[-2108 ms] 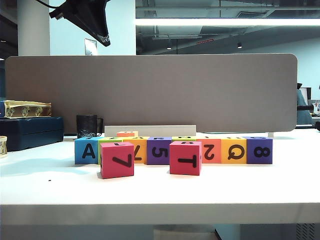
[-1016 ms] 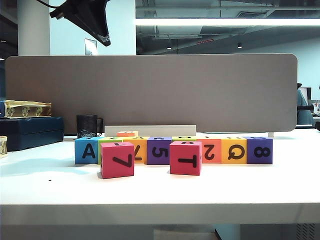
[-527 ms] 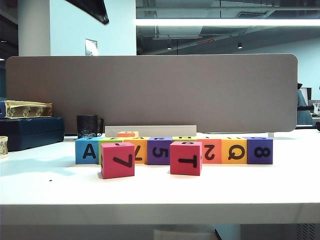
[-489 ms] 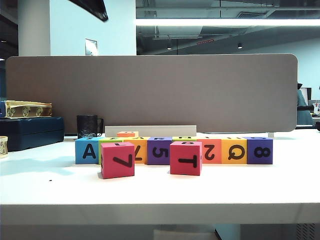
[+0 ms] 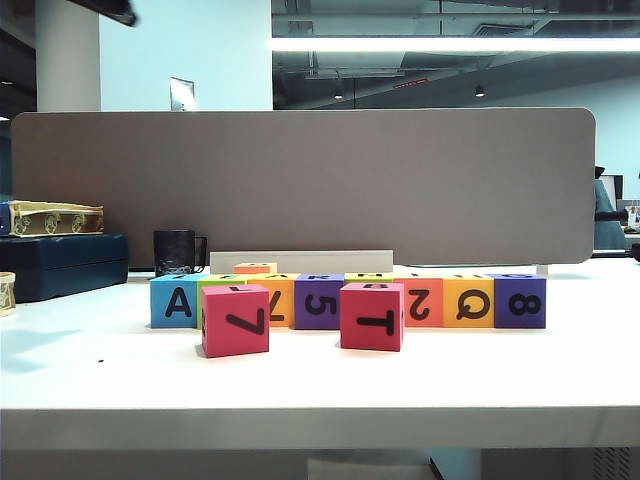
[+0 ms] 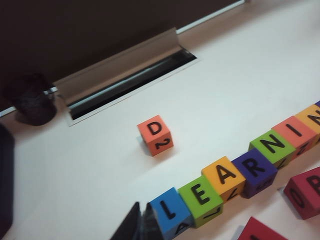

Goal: Select the appropriate blocks from the scattered letter blocks on the table and arrange them in a row to spell out "LEARNING".

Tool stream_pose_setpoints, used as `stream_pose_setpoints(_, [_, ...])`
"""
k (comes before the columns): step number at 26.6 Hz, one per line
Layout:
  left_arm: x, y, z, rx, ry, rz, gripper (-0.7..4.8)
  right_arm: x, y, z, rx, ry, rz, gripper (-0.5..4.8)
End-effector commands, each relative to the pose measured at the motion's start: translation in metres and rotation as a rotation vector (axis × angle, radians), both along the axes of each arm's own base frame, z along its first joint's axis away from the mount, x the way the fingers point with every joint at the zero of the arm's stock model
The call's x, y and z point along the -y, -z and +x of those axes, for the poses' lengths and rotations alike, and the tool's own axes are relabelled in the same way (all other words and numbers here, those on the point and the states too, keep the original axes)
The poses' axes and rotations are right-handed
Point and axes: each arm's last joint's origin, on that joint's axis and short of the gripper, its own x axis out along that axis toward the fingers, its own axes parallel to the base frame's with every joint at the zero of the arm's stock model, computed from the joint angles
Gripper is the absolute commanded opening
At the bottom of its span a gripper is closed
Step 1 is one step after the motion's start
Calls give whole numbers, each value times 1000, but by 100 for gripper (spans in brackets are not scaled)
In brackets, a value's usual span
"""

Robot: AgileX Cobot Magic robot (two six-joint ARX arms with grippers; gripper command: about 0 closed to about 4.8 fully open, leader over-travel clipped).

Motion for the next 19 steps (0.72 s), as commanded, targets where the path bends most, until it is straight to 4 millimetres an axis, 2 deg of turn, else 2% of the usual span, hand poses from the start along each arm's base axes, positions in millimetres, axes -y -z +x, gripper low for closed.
stream_pose_setpoints(1, [-17, 9, -16, 36, -54, -5, -5, 0, -1, 0, 19, 0, -3, -1])
stream_pose_setpoints(4, [-31, 23, -35, 41, -109, -4, -5, 0, -1, 0, 19, 0, -3, -1])
stream_pose_setpoints(7, [-46, 46, -61, 72, -173, 6, -5, 0, -1, 0, 19, 0, -3, -1])
stream_pose_setpoints(10, [-51, 68, -81, 115, -199, -4, -5, 0, -1, 0, 19, 0, -3, -1])
stream_pose_setpoints(12, [-53, 90, -95, 155, -202, -16, -5, 0, -1, 0, 19, 0, -3, -1])
stream_pose_setpoints(14, [-53, 102, -102, 178, -198, -39, -5, 0, -1, 0, 19, 0, -3, -1])
stream_pose_setpoints(19, [-54, 145, -116, 232, -216, -72, -5, 0, -1, 0, 19, 0, -3, -1])
